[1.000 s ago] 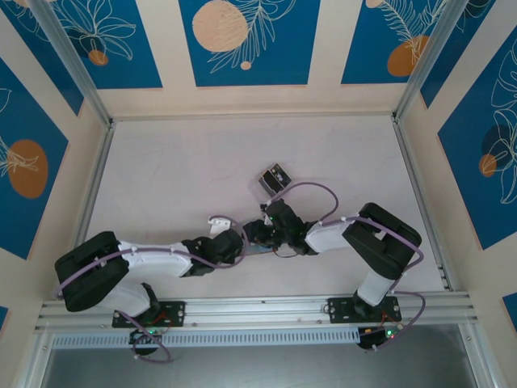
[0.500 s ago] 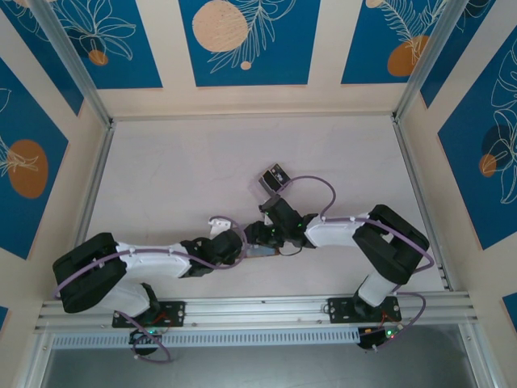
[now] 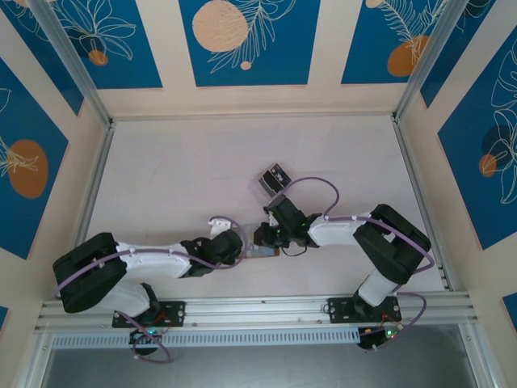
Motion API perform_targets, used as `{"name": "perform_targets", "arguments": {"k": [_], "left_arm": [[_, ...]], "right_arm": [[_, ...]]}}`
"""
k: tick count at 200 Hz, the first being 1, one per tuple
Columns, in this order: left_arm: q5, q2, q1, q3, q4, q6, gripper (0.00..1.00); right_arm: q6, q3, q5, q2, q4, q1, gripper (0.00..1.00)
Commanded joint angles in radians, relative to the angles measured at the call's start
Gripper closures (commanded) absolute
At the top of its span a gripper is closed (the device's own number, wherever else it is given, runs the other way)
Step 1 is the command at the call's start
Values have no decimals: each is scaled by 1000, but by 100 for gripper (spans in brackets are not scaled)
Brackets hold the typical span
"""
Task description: Put the credit cards into the card holder
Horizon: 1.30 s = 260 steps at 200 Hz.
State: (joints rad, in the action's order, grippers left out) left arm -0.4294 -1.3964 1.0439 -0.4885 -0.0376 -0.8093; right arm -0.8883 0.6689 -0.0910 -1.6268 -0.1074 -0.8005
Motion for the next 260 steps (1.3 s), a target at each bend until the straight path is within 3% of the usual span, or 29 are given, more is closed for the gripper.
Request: {"name": "perform_targets", "arguments": {"k": [1,39,260], "left_arm": [[40,-28,7,17,-43,-4,72],[31,-17,7,8,-70,0,72],[17,37,11,38,-99,-13,72]], "right_arm": [[26,-42,-37,-28,107,3,93],[39,-59,-54,-31,83,8,100],[89,-75,-152,-79,55,20,100]]}}
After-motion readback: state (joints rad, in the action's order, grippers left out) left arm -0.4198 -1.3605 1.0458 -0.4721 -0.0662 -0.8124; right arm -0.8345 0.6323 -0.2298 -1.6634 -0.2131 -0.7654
